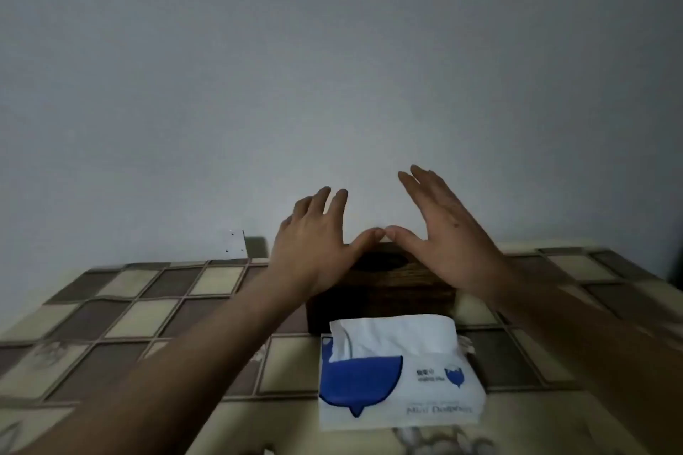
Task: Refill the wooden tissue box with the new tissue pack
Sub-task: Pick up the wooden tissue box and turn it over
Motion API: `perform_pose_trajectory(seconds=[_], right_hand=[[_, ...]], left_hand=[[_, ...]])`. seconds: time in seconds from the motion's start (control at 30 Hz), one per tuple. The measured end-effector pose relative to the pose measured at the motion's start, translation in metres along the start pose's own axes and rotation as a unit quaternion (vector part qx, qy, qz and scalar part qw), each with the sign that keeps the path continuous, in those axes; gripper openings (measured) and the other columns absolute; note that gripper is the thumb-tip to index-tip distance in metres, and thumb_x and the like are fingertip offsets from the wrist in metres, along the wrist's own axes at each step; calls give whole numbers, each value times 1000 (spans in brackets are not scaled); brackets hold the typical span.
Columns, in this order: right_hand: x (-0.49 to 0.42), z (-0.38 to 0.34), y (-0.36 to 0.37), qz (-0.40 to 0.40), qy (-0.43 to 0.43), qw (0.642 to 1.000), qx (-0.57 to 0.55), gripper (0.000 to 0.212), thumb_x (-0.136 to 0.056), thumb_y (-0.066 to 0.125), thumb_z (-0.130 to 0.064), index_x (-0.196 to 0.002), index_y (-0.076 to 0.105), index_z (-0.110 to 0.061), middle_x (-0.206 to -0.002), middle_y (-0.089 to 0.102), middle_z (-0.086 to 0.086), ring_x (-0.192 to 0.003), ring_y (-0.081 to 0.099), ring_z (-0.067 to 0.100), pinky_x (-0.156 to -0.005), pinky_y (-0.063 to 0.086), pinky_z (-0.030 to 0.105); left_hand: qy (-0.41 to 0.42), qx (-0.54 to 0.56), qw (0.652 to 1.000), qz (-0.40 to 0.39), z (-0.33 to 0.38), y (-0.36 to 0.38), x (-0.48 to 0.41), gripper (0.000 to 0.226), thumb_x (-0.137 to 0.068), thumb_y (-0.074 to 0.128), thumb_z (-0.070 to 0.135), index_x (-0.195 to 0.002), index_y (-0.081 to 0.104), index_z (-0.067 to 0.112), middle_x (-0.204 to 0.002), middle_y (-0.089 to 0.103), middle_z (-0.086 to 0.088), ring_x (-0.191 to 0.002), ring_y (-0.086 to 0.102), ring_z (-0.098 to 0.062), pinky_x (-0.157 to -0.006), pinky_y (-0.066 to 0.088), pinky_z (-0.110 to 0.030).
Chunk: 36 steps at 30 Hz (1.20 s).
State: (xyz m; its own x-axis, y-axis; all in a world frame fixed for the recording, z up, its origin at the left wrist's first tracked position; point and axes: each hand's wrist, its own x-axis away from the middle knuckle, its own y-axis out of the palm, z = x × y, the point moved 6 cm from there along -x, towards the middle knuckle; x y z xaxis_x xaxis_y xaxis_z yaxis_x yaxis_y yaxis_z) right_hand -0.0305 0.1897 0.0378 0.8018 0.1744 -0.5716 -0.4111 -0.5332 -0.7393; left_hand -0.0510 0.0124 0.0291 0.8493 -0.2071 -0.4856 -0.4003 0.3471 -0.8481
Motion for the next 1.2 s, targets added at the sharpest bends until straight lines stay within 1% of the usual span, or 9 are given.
perform_pose_trajectory(seconds=[0.13,0.3,0.43,0.57,0.67,0.8,0.9,1.1,1.2], right_hand=[[10,14,15,-33,30,999,-7,76,-91,55,-52,-153,16,-32,-164,3,-11,-149,-3,10,-119,14,51],[22,36,36,-59,52,996,-40,73,-89,56,-55,-152,25,-33,-163,9,-9,-149,0,12,-120,10,42],[31,50,55,-84,60,994,-36,71,-87,58,-55,-149,33,-31,-162,20,-4,-149,9,16,-117,12,38],[35,61,61,-91,87,990,-62,69,-85,64,-51,-146,41,-28,-159,29,-3,-147,17,15,-118,13,36],[36,67,63,-98,96,988,-76,64,-83,67,-48,-141,48,-29,-155,36,-6,-145,23,13,-118,16,37],[36,73,61,-87,80,990,-80,56,-82,71,-44,-134,57,-28,-150,45,-9,-141,30,9,-115,17,31],[37,75,60,-62,51,995,-64,55,-81,71,-46,-131,60,-27,-145,50,-9,-138,34,7,-111,18,25],[43,83,63,10,26,995,-91,57,-75,70,-54,-123,65,-25,-138,56,-8,-130,40,1,-113,28,33],[47,87,68,20,27,994,-103,63,-74,64,-60,-126,63,-25,-141,52,-9,-135,40,7,-113,28,35]], left_hand=[[-36,35,997,-62,-11,23,5,92,-81,28,83,-154,21,27,-162,24,-8,-147,20,-32,-113,28,-52],[-34,28,995,-91,-19,44,15,91,-79,30,84,-153,25,31,-161,28,-8,-147,21,-32,-112,29,-52],[-21,51,993,-109,-24,58,20,89,-77,29,86,-147,40,32,-154,42,-7,-146,25,-28,-115,29,-50],[11,74,993,-94,-26,64,22,81,-77,33,84,-139,51,34,-141,56,-7,-140,34,-26,-118,21,-41],[17,88,992,-93,-33,70,22,76,-77,40,82,-137,53,36,-137,57,0,-136,39,-26,-115,30,-45],[9,88,993,-79,-41,78,24,80,-77,43,81,-139,53,33,-148,49,0,-141,33,-26,-115,29,-46],[19,64,996,-66,-43,80,27,84,-78,36,85,-142,50,32,-150,46,5,-142,31,-22,-113,32,-47],[40,45,998,6,-47,77,33,81,-80,35,83,-138,54,31,-145,53,6,-137,41,-19,-102,46,-50],[47,67,996,25,-51,79,38,74,-82,40,78,-139,54,32,-146,51,10,-137,40,-15,-105,44,-47]])
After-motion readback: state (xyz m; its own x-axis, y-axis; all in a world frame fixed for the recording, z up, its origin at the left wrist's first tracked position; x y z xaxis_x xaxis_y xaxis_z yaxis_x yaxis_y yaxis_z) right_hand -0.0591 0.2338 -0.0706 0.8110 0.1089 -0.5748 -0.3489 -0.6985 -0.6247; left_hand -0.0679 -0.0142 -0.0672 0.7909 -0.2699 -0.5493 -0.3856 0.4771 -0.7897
